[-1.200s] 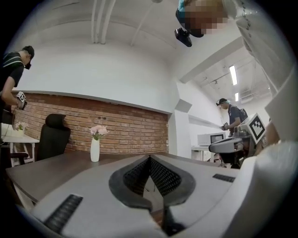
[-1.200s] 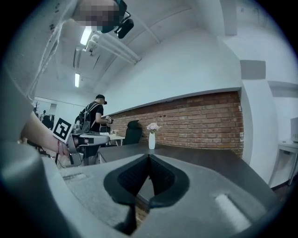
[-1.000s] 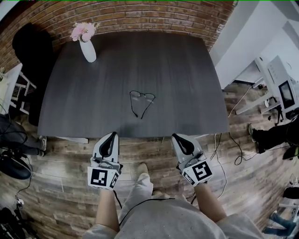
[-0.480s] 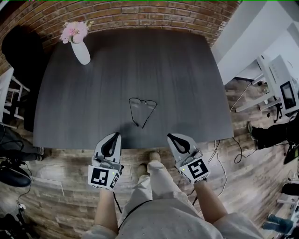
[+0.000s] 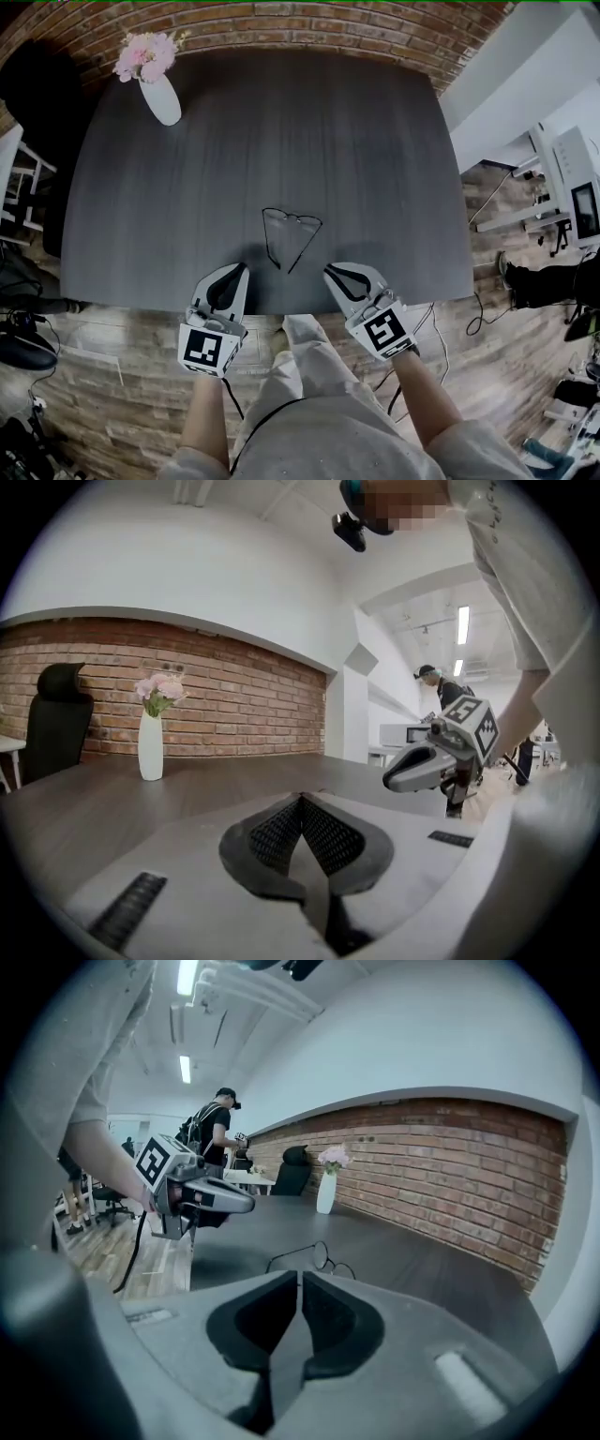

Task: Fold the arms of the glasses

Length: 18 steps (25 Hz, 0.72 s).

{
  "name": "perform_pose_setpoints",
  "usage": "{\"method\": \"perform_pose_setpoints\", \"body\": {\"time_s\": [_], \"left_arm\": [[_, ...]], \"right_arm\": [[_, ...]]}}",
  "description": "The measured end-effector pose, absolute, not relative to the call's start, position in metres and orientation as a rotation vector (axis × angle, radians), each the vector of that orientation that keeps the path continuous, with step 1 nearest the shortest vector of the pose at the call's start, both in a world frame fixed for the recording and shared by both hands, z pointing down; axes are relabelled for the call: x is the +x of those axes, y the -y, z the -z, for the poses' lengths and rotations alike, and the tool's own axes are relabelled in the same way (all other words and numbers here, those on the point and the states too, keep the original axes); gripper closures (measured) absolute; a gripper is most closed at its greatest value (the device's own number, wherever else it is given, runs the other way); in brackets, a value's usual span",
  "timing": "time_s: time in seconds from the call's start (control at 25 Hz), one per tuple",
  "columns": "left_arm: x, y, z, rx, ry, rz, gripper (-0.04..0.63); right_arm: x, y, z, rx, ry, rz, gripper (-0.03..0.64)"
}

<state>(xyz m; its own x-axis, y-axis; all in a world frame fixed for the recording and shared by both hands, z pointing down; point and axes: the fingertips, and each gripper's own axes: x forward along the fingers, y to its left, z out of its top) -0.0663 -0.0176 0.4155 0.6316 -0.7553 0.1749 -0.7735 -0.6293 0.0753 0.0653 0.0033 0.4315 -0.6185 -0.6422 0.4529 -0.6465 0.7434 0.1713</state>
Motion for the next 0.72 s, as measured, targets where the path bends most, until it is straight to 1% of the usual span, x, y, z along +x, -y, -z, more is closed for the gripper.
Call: {"method": "perform_pose_setpoints", "body": {"time_s": [0.12, 0.36, 0.48, 0.52, 0.56, 0.6, 0.72], "left_arm": [[-0.064, 0.027, -0.433, 2.728, 1.264, -0.317, 0.597], [-0.059, 0.048, -0.459, 2.737, 1.242, -0.489, 0.597], [-0.059, 0.057, -0.465, 2.732, 1.237, -0.519, 0.597], [-0.059, 0.060, -0.466, 2.730, 1.232, -0.518, 0.597], [-0.059, 0.063, -0.467, 2.727, 1.225, -0.516, 0.597], [-0.059, 0.066, -0.468, 2.722, 1.221, -0.513, 0.597], [-0.059, 0.072, -0.470, 2.707, 1.217, -0.511, 0.597]], "right_arm": [[0.063, 0.010, -0.445, 0.921, 2.449, 0.008, 0.612], [0.062, 0.029, -0.473, 0.832, 2.381, -0.024, 0.614], [0.059, 0.034, -0.474, 0.802, 2.375, -0.003, 0.614], [0.057, 0.035, -0.472, 0.772, 2.360, 0.037, 0.600], [0.054, 0.036, -0.471, 0.732, 2.335, 0.089, 0.563], [0.053, 0.037, -0.472, 0.685, 2.305, 0.150, 0.545], [0.050, 0.040, -0.482, 0.551, 2.222, 0.308, 0.545]]}}
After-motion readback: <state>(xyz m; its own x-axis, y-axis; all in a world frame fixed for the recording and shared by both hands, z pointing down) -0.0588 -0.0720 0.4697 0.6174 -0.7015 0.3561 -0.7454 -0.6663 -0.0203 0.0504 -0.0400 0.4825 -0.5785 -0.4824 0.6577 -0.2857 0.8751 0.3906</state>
